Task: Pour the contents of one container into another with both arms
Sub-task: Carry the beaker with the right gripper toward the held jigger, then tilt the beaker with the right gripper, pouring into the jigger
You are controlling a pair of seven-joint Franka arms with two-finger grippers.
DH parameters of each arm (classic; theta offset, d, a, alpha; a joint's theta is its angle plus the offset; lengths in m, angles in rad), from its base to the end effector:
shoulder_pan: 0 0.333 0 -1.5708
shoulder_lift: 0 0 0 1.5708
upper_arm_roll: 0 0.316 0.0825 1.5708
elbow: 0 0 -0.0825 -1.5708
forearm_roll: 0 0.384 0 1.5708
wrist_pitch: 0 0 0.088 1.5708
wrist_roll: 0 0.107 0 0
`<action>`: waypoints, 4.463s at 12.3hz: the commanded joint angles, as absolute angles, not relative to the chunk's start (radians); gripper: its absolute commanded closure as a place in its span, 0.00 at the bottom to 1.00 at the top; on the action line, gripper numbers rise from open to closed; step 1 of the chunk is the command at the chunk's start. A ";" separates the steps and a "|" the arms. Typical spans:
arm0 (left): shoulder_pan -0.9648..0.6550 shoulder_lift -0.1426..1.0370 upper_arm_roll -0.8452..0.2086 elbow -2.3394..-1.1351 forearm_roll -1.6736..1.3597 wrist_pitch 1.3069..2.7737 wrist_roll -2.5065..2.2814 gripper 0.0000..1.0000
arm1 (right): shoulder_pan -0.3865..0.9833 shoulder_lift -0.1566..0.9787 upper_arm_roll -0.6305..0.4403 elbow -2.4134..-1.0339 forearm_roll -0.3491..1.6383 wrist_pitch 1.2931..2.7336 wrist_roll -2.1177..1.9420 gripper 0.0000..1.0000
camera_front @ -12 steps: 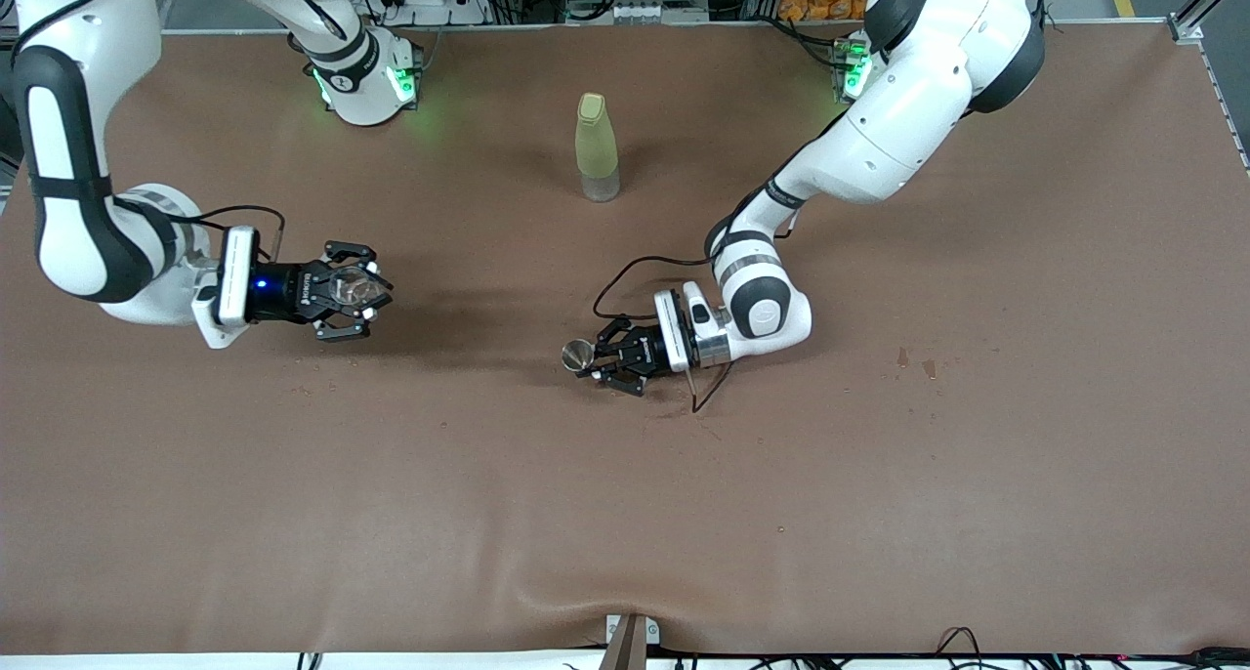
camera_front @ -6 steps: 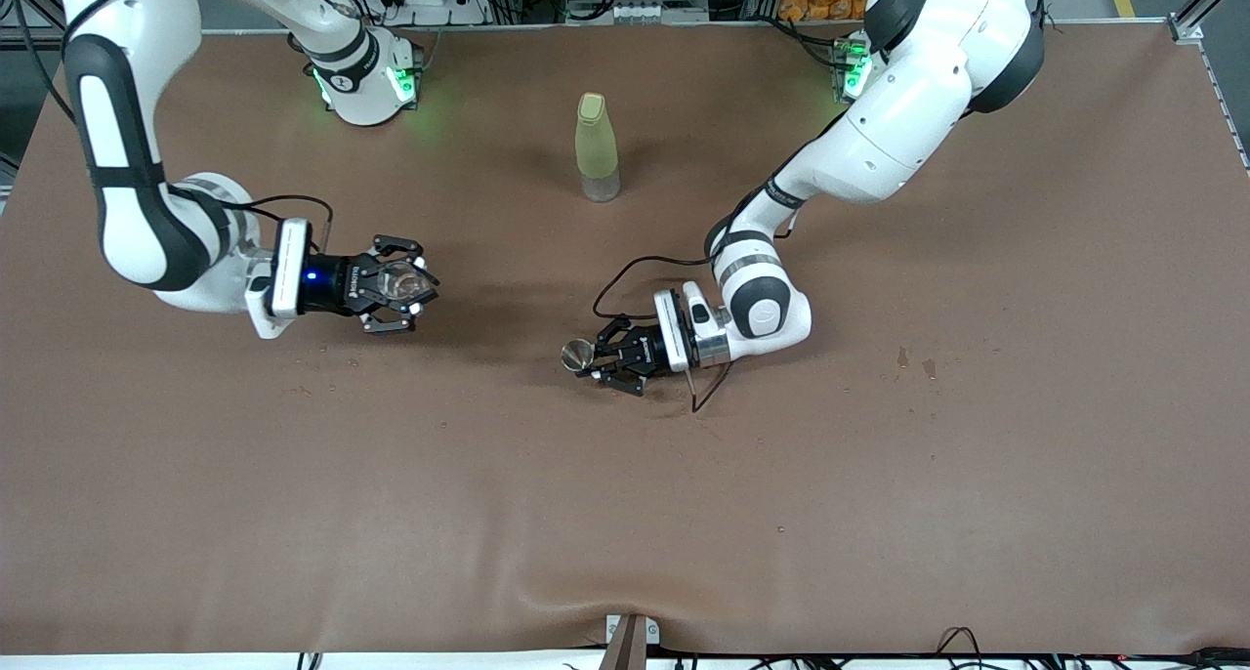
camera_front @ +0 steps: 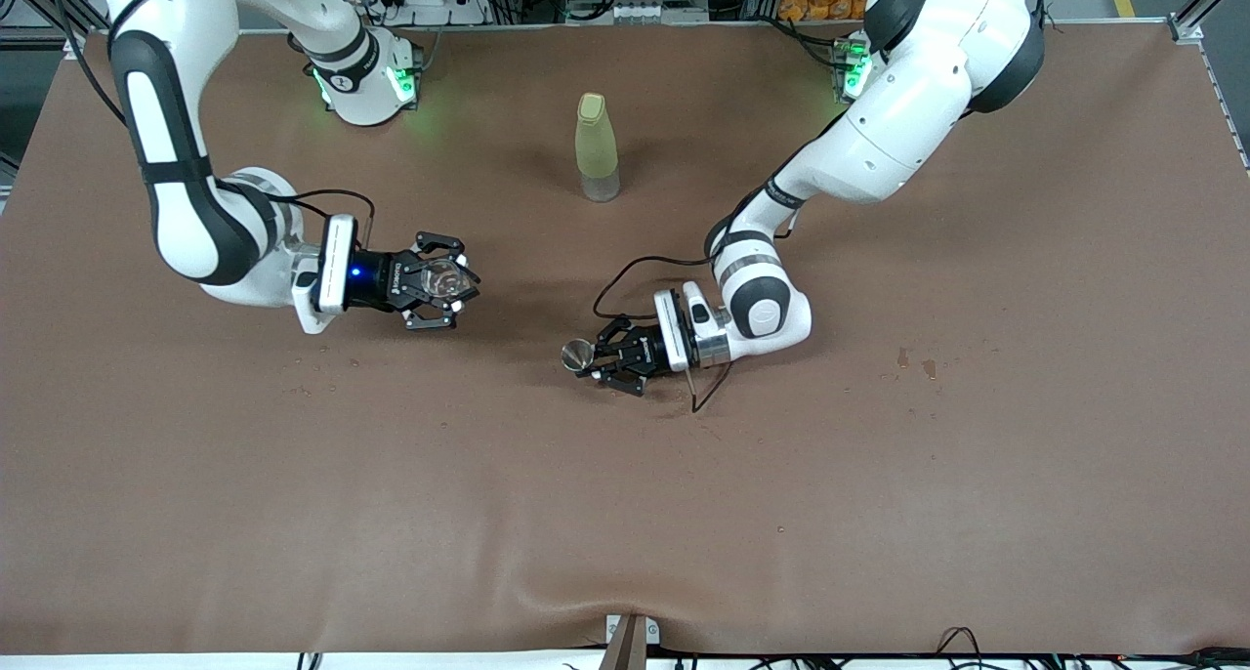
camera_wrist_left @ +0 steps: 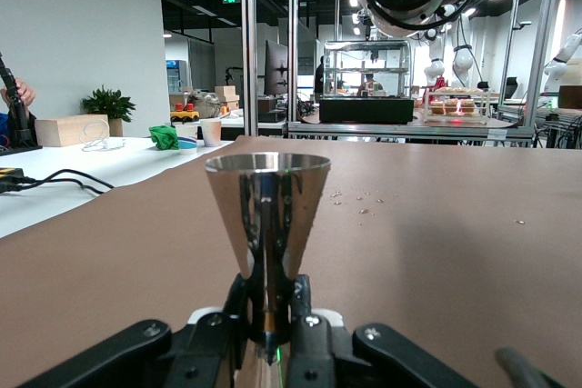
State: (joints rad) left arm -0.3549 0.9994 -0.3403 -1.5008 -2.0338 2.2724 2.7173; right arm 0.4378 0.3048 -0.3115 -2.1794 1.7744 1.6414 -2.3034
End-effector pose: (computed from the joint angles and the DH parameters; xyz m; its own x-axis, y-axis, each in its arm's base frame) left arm 0.5559 -0.4402 0.1086 0.0206 -0.0890 0.9958 -0.9818 -0.1900 0.0033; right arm 0.5297 0.1705 0.2917 0.1630 0.0094 0.9866 0.9846 -0.0658 -0.1620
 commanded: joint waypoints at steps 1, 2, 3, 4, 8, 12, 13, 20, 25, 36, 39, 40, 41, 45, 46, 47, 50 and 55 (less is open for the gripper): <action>-0.374 1.000 -0.339 -1.502 -2.063 2.272 2.781 1.00 | 0.460 0.271 -0.321 -2.209 1.807 1.658 -2.292 1.00; -0.391 1.002 -0.339 -1.499 -2.074 2.272 2.781 1.00 | 0.465 0.273 -0.316 -2.210 1.809 1.658 -2.295 1.00; -0.402 1.002 -0.339 -1.497 -2.088 2.272 2.781 1.00 | 0.468 0.273 -0.310 -2.210 1.809 1.658 -2.295 1.00; -0.416 1.002 -0.339 -1.497 -2.106 2.273 2.781 1.00 | 0.468 0.273 -0.305 -2.210 1.809 1.658 -2.295 1.00; -0.440 1.009 -0.337 -1.496 -2.120 2.272 2.783 1.00 | 0.502 0.273 -0.295 -2.210 1.841 1.683 -2.296 1.00; -0.442 1.009 -0.337 -1.496 -2.120 2.272 2.783 1.00 | 0.505 0.273 -0.212 -2.209 1.916 1.762 -2.298 1.00; -0.448 1.009 -0.339 -1.496 -2.123 2.272 2.781 1.00 | 0.505 0.275 -0.192 -2.207 1.936 1.785 -2.299 1.00; -0.446 1.014 -0.337 -1.497 -2.123 2.272 2.790 1.00 | 0.515 0.310 -0.133 -2.203 2.039 1.850 -2.374 1.00; -0.443 1.014 -0.337 -1.497 -2.121 2.272 2.790 1.00 | 0.518 0.373 -0.133 -2.200 2.063 1.842 -2.460 1.00; -0.437 1.014 -0.337 -1.497 -2.125 2.272 2.790 1.00 | 0.517 0.411 -0.103 -2.209 2.089 1.841 -2.479 1.00; -0.434 1.012 -0.337 -1.497 -2.115 2.270 2.790 1.00 | 0.518 0.402 -0.101 -2.215 2.089 1.838 -2.367 1.00; -0.433 1.012 -0.339 -1.497 -2.117 2.270 2.796 1.00 | 0.518 0.399 -0.098 -2.215 2.088 1.836 -2.334 1.00; -0.433 1.012 -0.339 -1.497 -2.120 2.270 2.801 1.00 | 0.518 0.396 -0.098 -2.215 2.088 1.832 -2.306 1.00; -0.433 1.012 -0.337 -1.497 -2.120 2.269 2.803 1.00 | 0.518 0.390 -0.097 -2.230 2.088 1.821 -2.202 1.00; -0.431 1.012 -0.337 -1.499 -2.121 2.269 2.803 1.00 | 0.522 0.385 -0.097 -2.236 2.086 1.812 -2.151 1.00; -0.431 1.012 -0.339 -1.499 -2.121 2.269 2.803 1.00 | 0.528 0.376 -0.097 -2.243 2.086 1.809 -2.113 1.00; -0.430 1.012 -0.337 -1.499 -2.120 2.267 2.803 1.00 | 0.534 0.356 -0.095 -2.256 2.083 1.809 -2.011 1.00; -0.408 1.009 -0.337 -1.509 -2.108 2.255 2.829 1.00 | 0.537 0.339 -0.095 -2.275 2.080 1.809 -1.853 1.00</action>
